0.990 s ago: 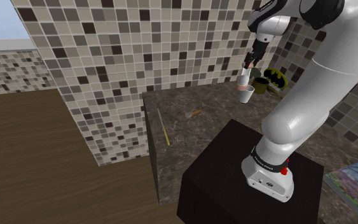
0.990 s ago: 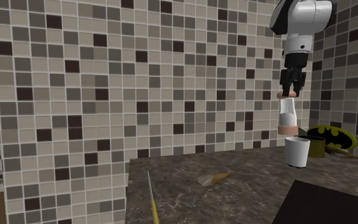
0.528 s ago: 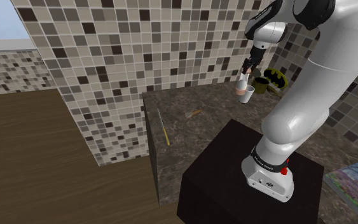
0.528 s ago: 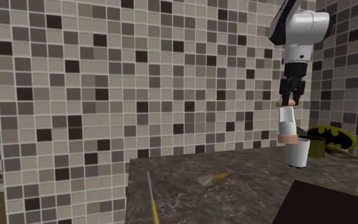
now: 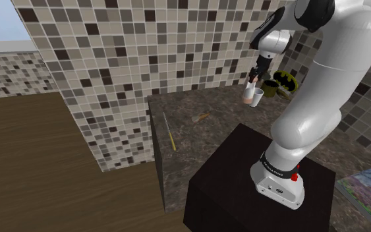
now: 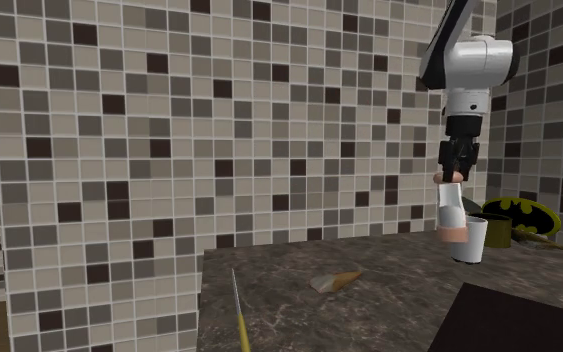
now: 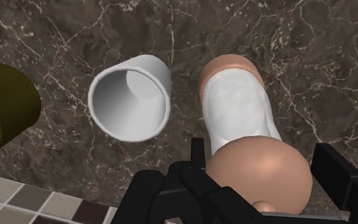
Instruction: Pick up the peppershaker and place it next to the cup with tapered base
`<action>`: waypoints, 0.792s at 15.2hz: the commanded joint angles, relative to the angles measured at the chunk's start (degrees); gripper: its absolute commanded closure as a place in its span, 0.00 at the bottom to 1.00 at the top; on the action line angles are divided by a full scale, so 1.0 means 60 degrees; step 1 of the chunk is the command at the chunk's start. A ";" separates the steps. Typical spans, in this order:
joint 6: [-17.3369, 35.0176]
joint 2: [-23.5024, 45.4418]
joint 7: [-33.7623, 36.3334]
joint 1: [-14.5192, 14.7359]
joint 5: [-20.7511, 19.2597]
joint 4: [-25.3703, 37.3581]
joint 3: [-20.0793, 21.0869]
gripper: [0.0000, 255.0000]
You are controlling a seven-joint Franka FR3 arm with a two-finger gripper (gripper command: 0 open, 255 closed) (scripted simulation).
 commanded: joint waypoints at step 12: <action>0.1356 0.1361 -0.1088 -0.0370 0.1465 -0.0336 0.0476 1.00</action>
